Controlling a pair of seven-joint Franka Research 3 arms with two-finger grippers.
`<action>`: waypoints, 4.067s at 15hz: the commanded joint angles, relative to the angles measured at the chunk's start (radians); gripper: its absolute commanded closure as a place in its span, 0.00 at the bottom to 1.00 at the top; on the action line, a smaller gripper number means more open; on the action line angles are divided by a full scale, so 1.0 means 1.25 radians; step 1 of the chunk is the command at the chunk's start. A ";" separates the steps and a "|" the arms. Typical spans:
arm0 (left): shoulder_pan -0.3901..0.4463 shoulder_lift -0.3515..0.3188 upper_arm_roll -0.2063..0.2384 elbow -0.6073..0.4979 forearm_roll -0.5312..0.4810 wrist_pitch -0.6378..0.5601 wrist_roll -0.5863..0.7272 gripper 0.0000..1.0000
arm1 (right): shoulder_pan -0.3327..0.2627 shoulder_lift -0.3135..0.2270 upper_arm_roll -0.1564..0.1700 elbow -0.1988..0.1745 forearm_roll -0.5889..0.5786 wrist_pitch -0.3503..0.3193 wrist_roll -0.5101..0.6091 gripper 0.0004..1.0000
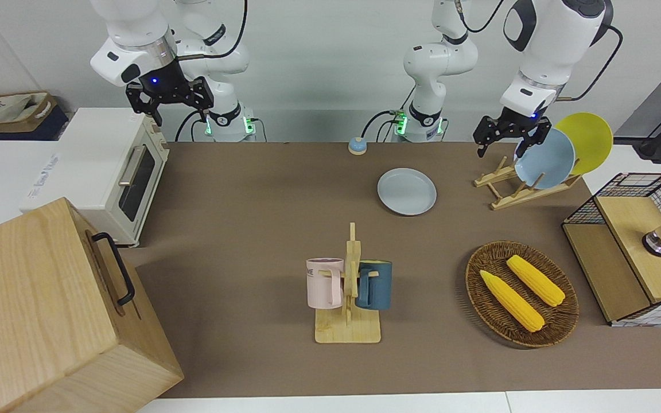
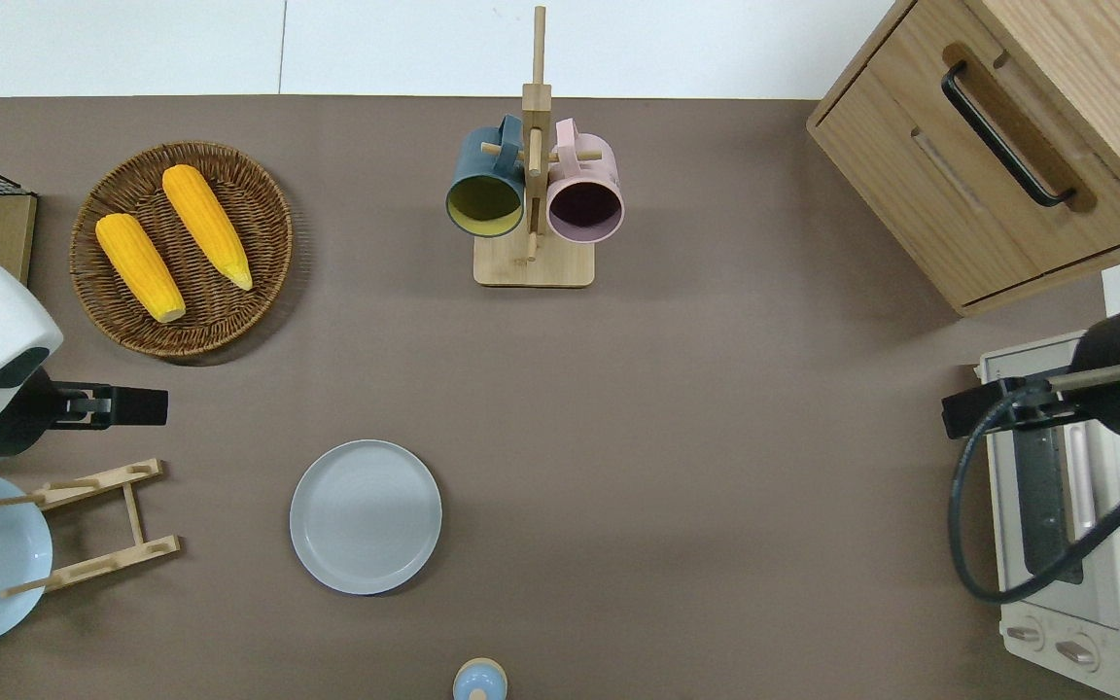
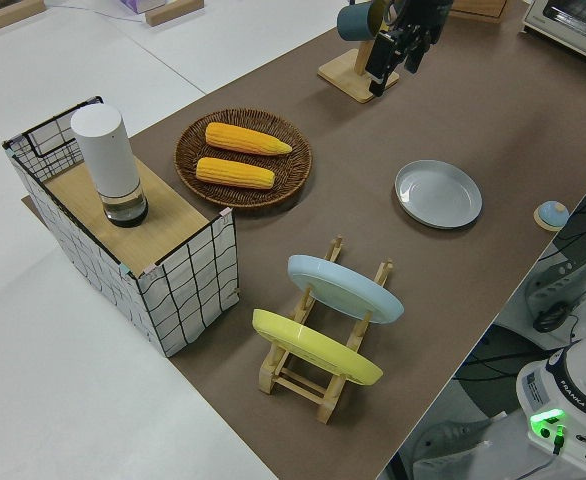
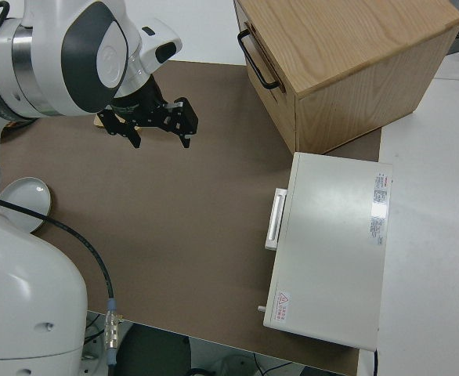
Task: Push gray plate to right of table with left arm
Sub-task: 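Move the left gripper toward the near edge of the gray plate, then lower the left gripper against the gray plate's edge nearest it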
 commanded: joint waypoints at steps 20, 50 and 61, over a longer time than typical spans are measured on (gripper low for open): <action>-0.051 -0.038 -0.019 -0.212 -0.027 0.076 -0.033 0.01 | -0.015 -0.002 0.013 0.007 0.003 -0.012 0.010 0.02; -0.123 -0.023 -0.019 -0.651 -0.076 0.626 -0.032 0.01 | -0.016 -0.002 0.013 0.007 0.003 -0.012 0.010 0.02; -0.124 -0.005 -0.018 -0.651 -0.076 0.634 -0.034 1.00 | -0.016 -0.002 0.013 0.007 0.003 -0.012 0.010 0.02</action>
